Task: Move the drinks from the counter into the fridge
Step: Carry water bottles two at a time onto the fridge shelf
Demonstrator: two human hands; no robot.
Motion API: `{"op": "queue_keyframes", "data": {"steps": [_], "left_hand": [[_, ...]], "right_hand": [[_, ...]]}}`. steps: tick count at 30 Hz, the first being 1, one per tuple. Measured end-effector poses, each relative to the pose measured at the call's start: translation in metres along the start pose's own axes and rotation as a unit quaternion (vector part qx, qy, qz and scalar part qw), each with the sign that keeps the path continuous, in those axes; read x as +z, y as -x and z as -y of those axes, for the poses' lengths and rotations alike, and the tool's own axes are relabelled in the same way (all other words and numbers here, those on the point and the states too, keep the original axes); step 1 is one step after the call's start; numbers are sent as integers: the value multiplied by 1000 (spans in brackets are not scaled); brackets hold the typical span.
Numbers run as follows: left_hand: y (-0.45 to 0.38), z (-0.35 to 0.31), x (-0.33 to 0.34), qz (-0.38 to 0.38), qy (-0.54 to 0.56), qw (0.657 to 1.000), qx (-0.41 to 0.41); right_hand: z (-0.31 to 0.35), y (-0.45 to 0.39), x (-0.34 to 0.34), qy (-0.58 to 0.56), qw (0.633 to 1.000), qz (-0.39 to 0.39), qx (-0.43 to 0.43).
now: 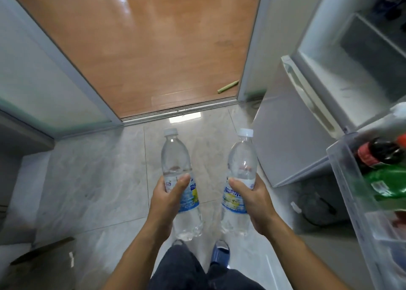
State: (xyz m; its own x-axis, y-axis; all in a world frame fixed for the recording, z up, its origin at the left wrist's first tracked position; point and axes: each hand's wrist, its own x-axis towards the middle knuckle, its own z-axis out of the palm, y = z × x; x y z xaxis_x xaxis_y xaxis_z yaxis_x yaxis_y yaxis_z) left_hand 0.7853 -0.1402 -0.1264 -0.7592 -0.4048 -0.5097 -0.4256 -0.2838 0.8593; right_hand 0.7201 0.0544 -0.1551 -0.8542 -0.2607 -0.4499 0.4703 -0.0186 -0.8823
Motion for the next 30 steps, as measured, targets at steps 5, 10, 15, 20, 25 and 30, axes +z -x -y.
{"op": "queue_keyframes", "data": {"steps": [5,10,15,20,25,30], "left_hand": [[-79,-28,26,53,-21,998,-11],[-163,-70,55,130,-52,990,-20],[-237,-125,94,217,-91,972,-18],[-282,-158,149,278,-108,954,-12],[-300,-176,221,365,-147,919,-10],[-304,-187,291,427,-171,888,-5]], "right_hand": [[18,-55,-1,-40,997,-72,-6],[43,-107,6,-73,985,-155,-5],[80,-155,13,-111,961,-251,-20],[113,-183,7,-144,936,-319,-41],[134,-205,-22,-177,904,-382,-71],[154,-225,-70,-196,883,-415,-96]]}}
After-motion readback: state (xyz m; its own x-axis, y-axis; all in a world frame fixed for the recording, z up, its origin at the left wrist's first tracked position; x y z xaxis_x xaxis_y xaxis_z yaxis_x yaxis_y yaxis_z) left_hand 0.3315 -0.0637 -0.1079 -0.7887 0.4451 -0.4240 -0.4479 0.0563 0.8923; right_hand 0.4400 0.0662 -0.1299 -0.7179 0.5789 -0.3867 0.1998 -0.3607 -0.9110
